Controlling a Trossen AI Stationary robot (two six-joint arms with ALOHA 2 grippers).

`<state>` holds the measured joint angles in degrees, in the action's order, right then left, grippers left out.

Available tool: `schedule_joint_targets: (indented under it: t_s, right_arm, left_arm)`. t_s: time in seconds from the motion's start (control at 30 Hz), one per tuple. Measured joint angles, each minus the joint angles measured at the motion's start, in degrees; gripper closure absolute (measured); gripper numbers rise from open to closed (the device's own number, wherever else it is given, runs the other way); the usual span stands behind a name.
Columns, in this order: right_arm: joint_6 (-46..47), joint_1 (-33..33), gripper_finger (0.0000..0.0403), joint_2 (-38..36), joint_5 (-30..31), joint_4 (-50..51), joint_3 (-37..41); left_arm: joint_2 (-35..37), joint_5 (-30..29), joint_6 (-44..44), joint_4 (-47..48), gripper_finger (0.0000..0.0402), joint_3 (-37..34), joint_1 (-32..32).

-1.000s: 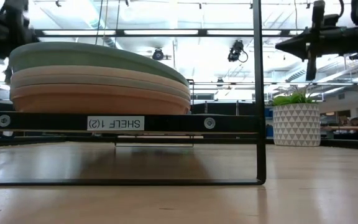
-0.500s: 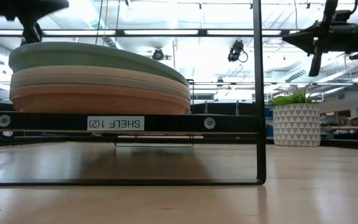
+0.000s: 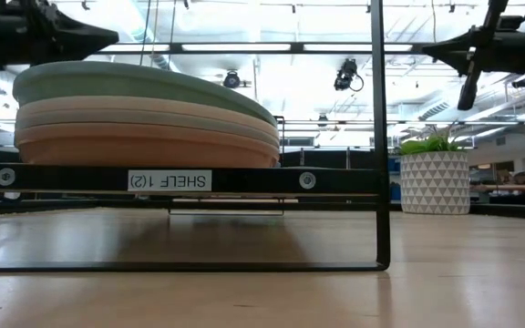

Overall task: Place and stack plates onto a shelf
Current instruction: Return to Home Position

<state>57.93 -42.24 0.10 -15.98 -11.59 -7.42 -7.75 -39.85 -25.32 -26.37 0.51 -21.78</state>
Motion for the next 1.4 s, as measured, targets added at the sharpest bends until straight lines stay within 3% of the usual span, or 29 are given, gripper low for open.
schedule_joint_targets:
  t_s: [0.23, 0.4, 0.53, 0.8, 0.97, 1.13, 1.4]
  right_arm:
    - [-3.4, 1.0, 0.0393, 0.0, 6.6, 8.4, 0.0]
    - [-7.0, 1.0, 0.0384, 0.0, 12.2, 17.0, 0.0]
    - [-15.8, 0.9, 0.0383, 0.1, 11.9, 21.2, 0.0]
    - [-33.7, 0.9, 0.0383, 0.1, 11.5, 22.0, 0.0]
    - [-35.5, 0.9, 0.0383, 0.1, 11.5, 21.9, 0.0]
    - [-36.6, 0.9, 0.0382, 0.1, 11.5, 21.5, 0.0]
    - [-40.0, 0.9, 0.0382, 0.1, 11.7, 21.0, 0.0]
  left_arm:
    - [0.0, 4.5, -0.2, 2.2, 0.0401, 0.0, 6.6]
    - [-0.1, 0.8, -1.1, 7.1, 0.0384, 0.0, 8.7]
    - [-0.1, -4.1, -1.1, 11.0, 0.0374, 0.0, 8.9]
    - [-0.1, -4.4, -1.0, 18.3, 0.0370, 0.0, 8.8]
    - [-0.1, -4.5, 2.2, 21.7, 0.0369, 0.0, 8.8]
    - [-0.2, -4.5, 15.0, 22.0, 0.0368, 0.0, 8.8]
    - [-0.2, -4.5, 15.5, 19.4, 0.0368, -0.1, 8.8]
